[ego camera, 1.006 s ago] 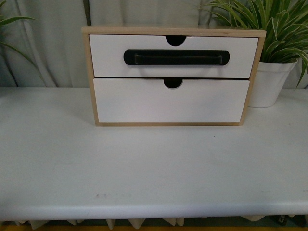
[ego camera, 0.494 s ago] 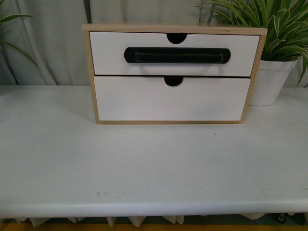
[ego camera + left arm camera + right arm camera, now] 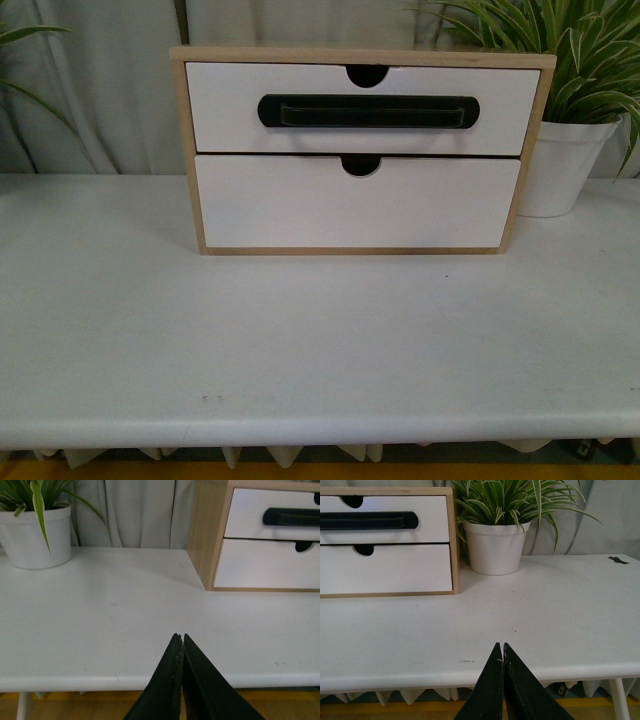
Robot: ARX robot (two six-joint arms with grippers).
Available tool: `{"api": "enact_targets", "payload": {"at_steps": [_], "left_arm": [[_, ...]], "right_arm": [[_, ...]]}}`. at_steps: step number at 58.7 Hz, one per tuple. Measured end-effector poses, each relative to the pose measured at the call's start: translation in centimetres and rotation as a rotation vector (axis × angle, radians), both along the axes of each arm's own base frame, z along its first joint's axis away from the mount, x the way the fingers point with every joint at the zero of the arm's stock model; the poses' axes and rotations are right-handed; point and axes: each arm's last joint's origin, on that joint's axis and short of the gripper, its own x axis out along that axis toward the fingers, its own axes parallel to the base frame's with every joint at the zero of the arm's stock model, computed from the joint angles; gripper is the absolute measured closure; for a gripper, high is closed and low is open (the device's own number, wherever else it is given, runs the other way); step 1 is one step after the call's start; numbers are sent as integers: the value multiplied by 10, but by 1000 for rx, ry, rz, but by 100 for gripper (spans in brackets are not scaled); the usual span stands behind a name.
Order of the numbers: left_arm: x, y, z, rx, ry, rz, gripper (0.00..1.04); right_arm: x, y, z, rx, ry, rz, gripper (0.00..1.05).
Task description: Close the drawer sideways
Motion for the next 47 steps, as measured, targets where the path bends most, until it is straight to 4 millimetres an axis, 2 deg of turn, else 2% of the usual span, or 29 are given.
{"api": "enact_targets", "payload": {"at_steps": [11,20,37,40,47], "left_arm": [[0,0,0,-2,-1,0,99],[0,0,0,-3,-1,0,60],[0,0,0,-3,-1,0,10],[0,0,0,-2,-1,0,5],[0,0,0,-3,-1,0,6]], "right_arm": [[0,0,0,0,-1,0,104],[0,0,0,0,-1,0,66],[0,0,0,0,-1,0,16],[0,0,0,0,-1,0,7],[0,0,0,2,-1,0,9]]}}
